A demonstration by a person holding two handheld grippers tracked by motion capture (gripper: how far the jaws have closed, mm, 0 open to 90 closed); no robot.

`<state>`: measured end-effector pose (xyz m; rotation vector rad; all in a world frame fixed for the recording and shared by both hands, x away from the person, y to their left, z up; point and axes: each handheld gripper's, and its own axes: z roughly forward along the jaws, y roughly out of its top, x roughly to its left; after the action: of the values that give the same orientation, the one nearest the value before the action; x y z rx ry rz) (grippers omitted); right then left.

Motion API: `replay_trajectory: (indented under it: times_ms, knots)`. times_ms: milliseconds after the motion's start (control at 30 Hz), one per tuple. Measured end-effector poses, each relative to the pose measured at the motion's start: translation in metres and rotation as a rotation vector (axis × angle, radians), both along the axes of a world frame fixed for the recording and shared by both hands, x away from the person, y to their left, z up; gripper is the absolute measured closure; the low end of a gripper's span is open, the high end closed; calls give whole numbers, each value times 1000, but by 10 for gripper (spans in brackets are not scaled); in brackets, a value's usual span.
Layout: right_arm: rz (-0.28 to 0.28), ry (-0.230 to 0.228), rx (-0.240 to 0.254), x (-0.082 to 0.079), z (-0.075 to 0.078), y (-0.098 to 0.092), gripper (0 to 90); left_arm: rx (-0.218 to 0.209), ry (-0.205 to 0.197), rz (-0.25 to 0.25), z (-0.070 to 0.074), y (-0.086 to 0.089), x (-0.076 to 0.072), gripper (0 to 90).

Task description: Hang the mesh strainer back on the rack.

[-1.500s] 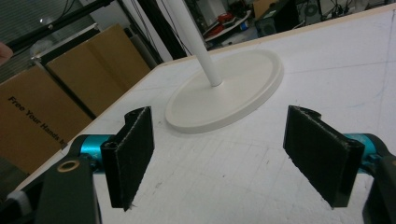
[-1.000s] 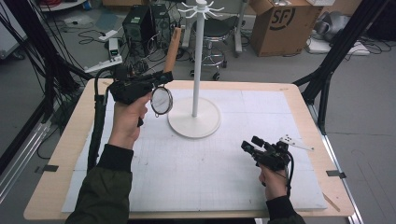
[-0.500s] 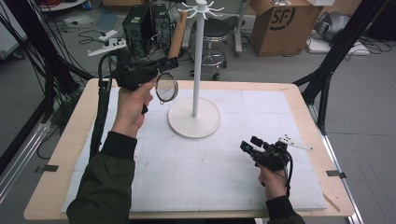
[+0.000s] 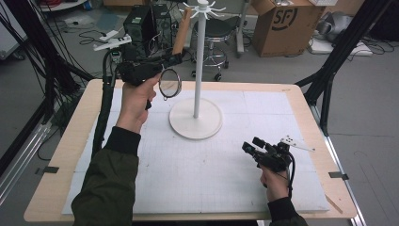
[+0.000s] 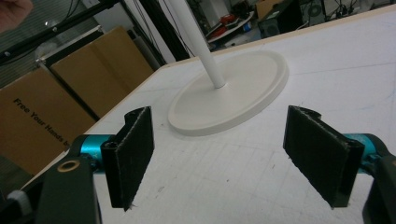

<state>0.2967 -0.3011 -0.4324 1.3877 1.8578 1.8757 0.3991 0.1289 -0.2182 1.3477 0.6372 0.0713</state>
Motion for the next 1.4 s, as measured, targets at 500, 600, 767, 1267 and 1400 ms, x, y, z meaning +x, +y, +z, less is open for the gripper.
replay_trajectory:
  times_ms: [500, 600, 767, 1267, 1400]
  knots:
    - [-2, 11, -2, 1, -1, 0, 239, -19, 18, -12, -10, -6, 15, 710]
    - [-3, 3, -7, 2, -1, -1, 239, -25, 17, -14, -12, -6, 18, 710]
    - [0, 10, -7, 3, -2, -1, 240, -32, 15, -9, -13, -7, 20, 708]
    - [0, 8, -4, 4, -3, -2, 241, -10, 16, 10, -17, -16, 22, 693]
    - [2, 14, -1, 3, -2, -1, 241, -6, 28, 23, -19, -15, 25, 669]
